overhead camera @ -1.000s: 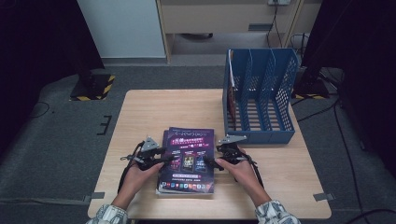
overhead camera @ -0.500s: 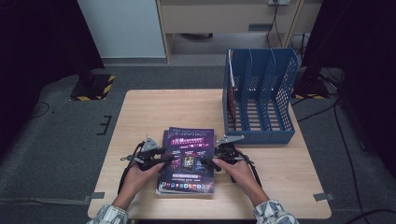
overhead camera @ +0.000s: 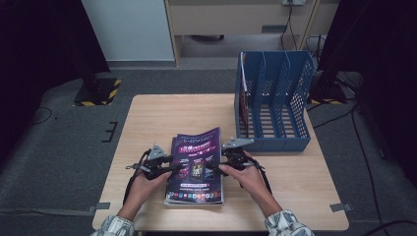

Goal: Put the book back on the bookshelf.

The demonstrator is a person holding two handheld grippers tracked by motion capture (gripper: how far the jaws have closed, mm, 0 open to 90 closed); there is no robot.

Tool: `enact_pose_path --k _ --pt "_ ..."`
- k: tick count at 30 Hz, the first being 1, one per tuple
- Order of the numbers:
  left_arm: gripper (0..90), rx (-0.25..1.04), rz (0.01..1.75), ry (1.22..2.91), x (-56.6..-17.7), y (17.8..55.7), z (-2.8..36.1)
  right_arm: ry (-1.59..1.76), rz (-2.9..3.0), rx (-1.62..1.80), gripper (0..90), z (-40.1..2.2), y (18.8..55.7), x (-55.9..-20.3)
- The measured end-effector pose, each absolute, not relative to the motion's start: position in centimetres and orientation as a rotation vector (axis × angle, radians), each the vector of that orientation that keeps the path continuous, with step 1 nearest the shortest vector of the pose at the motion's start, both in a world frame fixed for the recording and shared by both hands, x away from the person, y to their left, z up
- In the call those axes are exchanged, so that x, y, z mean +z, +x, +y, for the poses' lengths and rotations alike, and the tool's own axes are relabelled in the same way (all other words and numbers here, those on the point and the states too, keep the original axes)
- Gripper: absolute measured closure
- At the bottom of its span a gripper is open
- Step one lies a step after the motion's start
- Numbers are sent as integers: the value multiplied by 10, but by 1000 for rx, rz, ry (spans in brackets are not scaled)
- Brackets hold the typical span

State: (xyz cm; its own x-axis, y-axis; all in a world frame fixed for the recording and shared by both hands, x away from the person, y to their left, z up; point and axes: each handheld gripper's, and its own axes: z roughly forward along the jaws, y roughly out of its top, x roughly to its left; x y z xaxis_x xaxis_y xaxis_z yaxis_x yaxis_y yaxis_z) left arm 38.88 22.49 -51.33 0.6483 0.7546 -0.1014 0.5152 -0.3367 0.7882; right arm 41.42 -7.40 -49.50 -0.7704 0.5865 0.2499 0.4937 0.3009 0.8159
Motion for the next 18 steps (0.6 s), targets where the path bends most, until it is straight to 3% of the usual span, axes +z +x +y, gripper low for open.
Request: enact_pose_path --k 18 --pt "450 351 993 2008 -514 389 226 998 2523 1360 203 -49 430 -472"
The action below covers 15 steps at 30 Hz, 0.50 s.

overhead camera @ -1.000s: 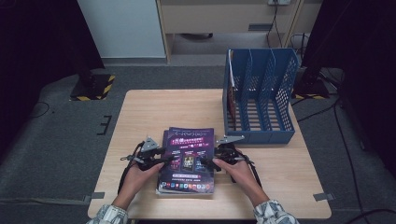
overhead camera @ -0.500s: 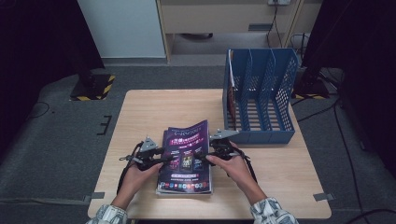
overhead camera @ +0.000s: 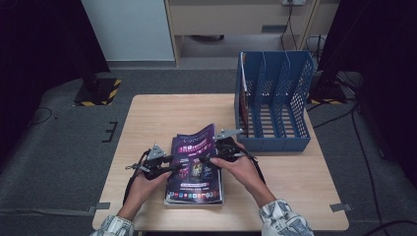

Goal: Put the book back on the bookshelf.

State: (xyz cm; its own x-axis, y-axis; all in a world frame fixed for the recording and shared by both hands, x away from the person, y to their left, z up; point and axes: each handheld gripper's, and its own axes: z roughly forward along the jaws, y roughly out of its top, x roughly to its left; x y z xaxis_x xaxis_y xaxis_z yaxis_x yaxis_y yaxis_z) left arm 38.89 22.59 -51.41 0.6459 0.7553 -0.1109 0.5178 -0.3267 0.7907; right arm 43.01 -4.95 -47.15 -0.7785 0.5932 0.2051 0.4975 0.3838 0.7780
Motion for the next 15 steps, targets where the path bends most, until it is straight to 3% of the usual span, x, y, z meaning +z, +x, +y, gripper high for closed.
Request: enact_pose_path --k 15 --pt "400 353 987 2010 -515 388 224 1034 2545 1288 202 -31 442 -474"
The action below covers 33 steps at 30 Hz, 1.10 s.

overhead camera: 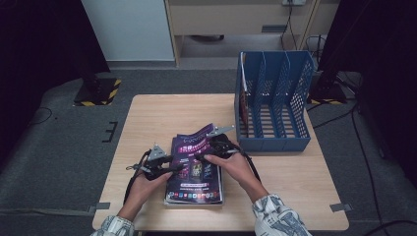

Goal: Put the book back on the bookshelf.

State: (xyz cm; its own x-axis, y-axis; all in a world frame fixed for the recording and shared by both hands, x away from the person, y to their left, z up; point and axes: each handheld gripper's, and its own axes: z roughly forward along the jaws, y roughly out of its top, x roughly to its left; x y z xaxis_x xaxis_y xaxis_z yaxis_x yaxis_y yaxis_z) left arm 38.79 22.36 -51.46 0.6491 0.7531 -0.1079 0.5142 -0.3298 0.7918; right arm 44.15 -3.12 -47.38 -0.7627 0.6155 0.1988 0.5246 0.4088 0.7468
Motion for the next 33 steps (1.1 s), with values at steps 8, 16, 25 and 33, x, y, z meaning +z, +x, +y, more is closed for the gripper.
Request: enact_pose_path --k 8,16,25,33 --pt "402 355 984 2013 -514 388 224 1047 2550 1277 203 -25 445 -475" --pt "403 354 986 2013 -514 388 223 1076 2545 1281 213 -22 447 -478" --pt "403 356 985 2014 -514 388 223 1055 2563 1236 252 -18 450 -480" --pt "403 358 984 2014 -514 388 223 1103 2532 1189 446 -17 452 -481"
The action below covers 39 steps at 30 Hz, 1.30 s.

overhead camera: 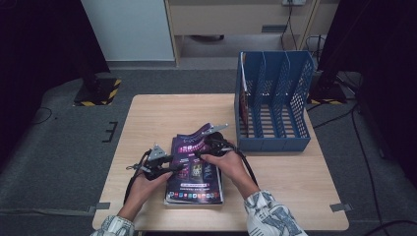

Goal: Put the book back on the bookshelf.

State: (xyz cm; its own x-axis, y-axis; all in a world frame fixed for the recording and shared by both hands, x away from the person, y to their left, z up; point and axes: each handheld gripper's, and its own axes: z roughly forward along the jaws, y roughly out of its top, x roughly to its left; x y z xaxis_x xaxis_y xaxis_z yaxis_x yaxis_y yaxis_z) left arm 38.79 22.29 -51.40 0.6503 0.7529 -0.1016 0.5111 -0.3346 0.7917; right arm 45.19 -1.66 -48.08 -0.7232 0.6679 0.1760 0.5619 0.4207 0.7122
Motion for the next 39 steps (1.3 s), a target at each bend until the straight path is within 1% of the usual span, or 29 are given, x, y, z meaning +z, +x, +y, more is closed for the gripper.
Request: enact_pose_path --k 5,7,9,12,20,25,36,39 --pt "398 347 982 2010 -514 388 223 1131 2485 1215 615 -20 454 -475" --pt "388 343 980 2006 -514 389 224 1111 2463 1235 697 -22 455 -471" --pt "369 339 981 2001 -514 389 223 1100 2443 1260 742 -23 455 -467" --pt "330 340 994 1991 -514 390 224 1064 2441 1281 759 -23 455 -462" --pt "296 349 1016 1965 -513 390 227 1010 2420 1311 776 -21 451 -454" --pt "252 353 1031 1945 -512 390 229 963 2391 1333 781 -22 449 -447" --pt "226 324 1025 1952 -515 392 228 869 2298 1432 791 -26 443 -433" --pt "204 317 1024 1949 -515 392 227 851 2284 1453 793 -26 442 -429"
